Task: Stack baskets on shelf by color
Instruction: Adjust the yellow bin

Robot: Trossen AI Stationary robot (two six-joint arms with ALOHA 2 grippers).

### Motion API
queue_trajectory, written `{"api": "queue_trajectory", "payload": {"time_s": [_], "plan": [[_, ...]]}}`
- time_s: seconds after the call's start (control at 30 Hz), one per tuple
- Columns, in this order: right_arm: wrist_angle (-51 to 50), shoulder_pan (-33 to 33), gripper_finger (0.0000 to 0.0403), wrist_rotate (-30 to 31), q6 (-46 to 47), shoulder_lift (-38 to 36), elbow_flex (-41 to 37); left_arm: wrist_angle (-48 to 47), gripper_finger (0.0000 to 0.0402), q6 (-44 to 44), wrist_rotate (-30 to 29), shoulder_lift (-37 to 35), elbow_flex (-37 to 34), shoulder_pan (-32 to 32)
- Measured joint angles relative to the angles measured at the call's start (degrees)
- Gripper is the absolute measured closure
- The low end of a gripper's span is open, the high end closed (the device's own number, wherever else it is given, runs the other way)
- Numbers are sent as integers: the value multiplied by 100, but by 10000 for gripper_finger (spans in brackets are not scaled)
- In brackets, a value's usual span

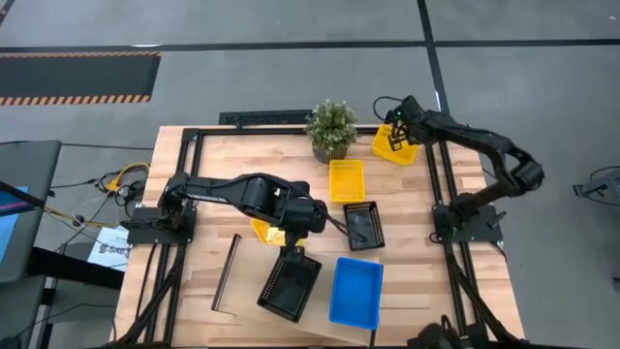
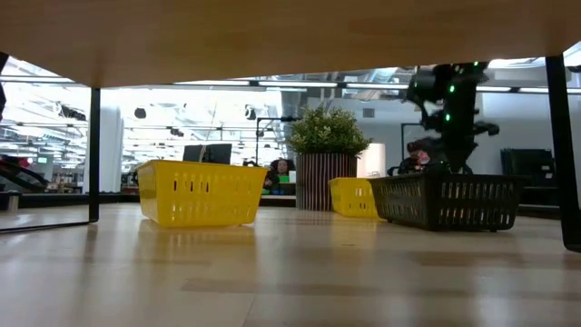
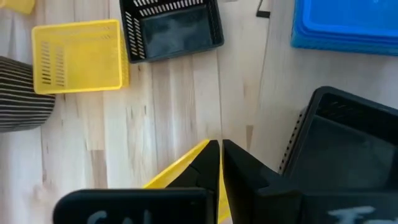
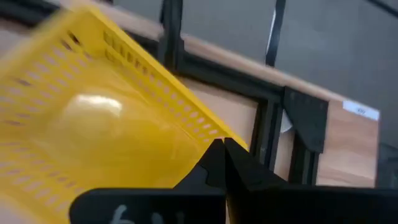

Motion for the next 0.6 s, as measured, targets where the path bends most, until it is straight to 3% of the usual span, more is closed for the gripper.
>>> {"api": "queue_trajectory", "payload": {"time_s": [0.13,0.3,0.47,0.6], "plan": [[-7,-14,388,-436,-15,637,0,-17,395,-100,-3,0,0,-45],[-357,468,393,-1454,-218,1169,-4,-34,395,-116,-1,0,0,-71],[-408,1388,397,-3050,-1045,1110,-7,-152,395,-157,-5,0,0,-70],[18,1928,393,-3921,-1674,774,-7,-128,395,-131,-102,0,0,-46]]}}
